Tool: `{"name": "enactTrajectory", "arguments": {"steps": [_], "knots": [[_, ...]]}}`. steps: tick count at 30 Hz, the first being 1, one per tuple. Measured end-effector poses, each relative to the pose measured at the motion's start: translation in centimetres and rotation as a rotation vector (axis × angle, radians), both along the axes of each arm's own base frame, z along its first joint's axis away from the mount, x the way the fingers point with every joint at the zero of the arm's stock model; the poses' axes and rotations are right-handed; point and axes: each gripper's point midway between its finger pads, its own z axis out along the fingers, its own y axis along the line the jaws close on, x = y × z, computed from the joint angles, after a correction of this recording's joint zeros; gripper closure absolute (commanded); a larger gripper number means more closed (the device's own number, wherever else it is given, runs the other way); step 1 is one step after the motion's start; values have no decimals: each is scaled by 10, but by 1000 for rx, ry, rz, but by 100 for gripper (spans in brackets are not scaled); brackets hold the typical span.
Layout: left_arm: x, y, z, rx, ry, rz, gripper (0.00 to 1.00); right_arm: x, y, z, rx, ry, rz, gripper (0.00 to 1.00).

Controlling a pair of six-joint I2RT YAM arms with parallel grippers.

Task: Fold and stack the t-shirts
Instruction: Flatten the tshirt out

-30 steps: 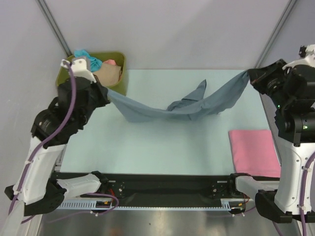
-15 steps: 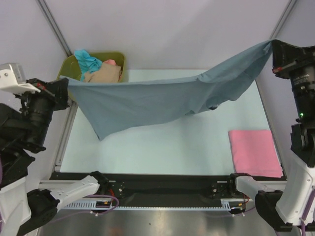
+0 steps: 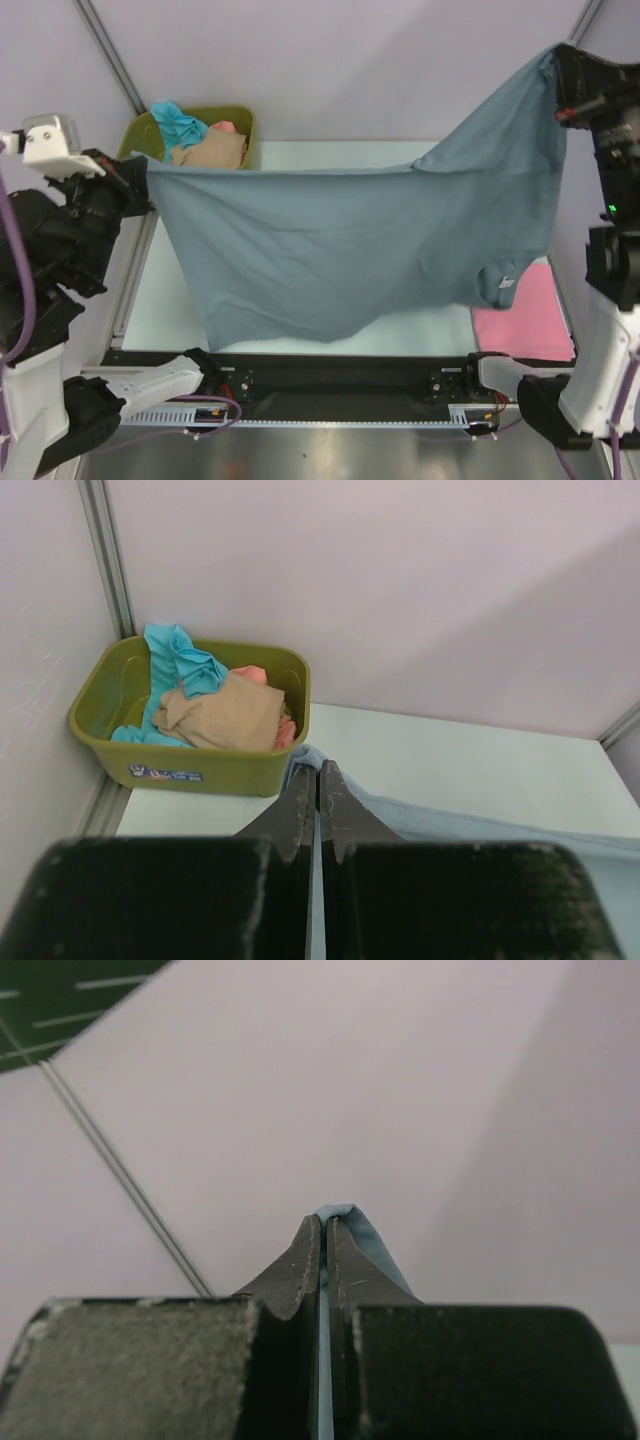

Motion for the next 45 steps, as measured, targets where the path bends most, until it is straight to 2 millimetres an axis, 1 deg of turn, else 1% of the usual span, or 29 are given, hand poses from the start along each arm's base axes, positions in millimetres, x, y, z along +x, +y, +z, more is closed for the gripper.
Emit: {"name": "enactTrajectory", "arguments": {"steps": [1,3,5,7,11,13,15,17,18,20,22,24,27,29,30,31,32,34,35,37,39,42,44,45], "knots": [[3,-2,1,3,4,1,100,11,0,-6,-2,24,-4,100],[8,-6,0,9,12,0,100,38,-1,-23,-5,95,-12,100],[10,-9,-1,13,16,-5,100,50,-2,-35,-6,142,-16,100],[7,-8,2,7,7,-13,100,51,-2,-38,-6,155,-18,100],[-2,-2,8,-11,-18,-22,100,36,-2,-23,-2,108,-18,100],[-8,3,15,-27,-42,-20,100,30,-3,-14,5,81,-18,100],[-10,7,21,-42,-65,-7,100,31,-3,-11,13,70,-17,100],[-6,10,25,-51,-82,28,100,33,-3,-4,31,42,-13,100],[-3,11,26,-52,-89,42,100,38,-4,-2,41,32,-12,100],[6,8,32,-46,-110,66,100,51,-4,2,64,14,-10,100],[19,3,42,-33,-130,85,100,73,-5,7,92,1,-7,100],[34,-4,57,-19,-161,112,100,94,-6,15,120,-21,-4,100],[54,-13,77,6,-206,149,100,142,-7,16,162,-13,1,100],[66,-19,86,23,-225,165,100,164,-7,17,190,-13,13,100],[72,-22,89,34,-231,170,100,174,-7,18,208,-15,21,100],[74,-24,92,39,-237,174,100,175,-6,21,224,-23,31,100],[76,-25,94,44,-242,177,100,182,-6,17,234,-13,37,100],[76,-24,97,47,-249,180,100,182,-7,17,248,-8,48,100],[74,-22,98,43,-253,180,100,178,-9,19,252,-13,51,100],[68,-19,99,35,-261,175,100,165,-16,15,260,2,44,100],[60,-15,92,37,-256,163,100,148,-19,11,254,14,41,100],[49,-8,70,45,-228,152,100,110,-19,9,237,10,45,100],[46,-5,58,43,-210,154,100,86,-18,20,220,-29,54,100],[44,-3,57,36,-213,158,100,77,-19,28,215,-55,52,100]]}}
